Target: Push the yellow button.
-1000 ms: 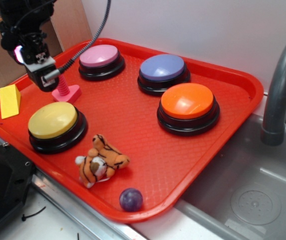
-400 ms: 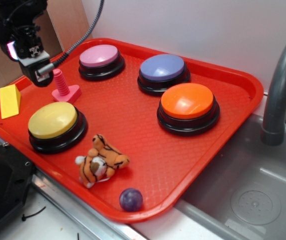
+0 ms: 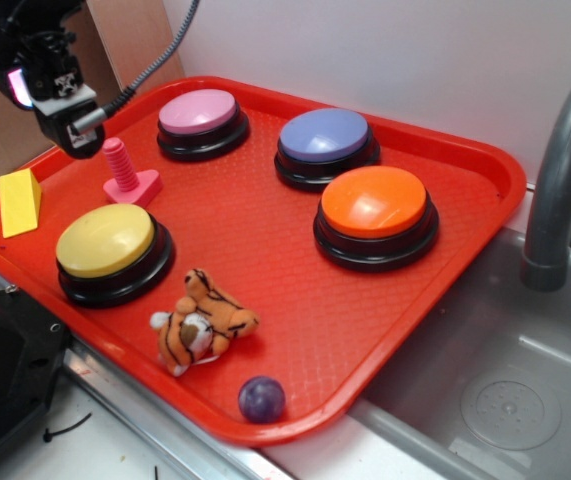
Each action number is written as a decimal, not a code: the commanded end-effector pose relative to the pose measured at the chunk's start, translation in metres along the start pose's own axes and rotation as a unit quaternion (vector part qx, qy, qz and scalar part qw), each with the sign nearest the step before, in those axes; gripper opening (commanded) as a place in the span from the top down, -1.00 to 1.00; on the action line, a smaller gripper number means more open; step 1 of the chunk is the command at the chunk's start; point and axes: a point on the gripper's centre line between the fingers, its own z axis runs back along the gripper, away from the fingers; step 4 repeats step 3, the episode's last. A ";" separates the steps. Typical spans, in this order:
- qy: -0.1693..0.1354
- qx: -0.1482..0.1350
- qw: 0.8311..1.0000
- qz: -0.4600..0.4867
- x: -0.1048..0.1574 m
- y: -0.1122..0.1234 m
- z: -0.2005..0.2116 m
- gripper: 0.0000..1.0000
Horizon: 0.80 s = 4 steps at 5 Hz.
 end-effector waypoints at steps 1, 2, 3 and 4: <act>-0.028 -0.005 1.000 0.004 0.011 0.000 0.020 -1.00; -0.027 -0.008 1.000 0.011 0.012 0.001 0.021 -1.00; -0.039 -0.019 0.999 0.008 0.012 0.002 0.023 -1.00; -0.039 -0.019 0.999 0.008 0.012 0.002 0.023 -1.00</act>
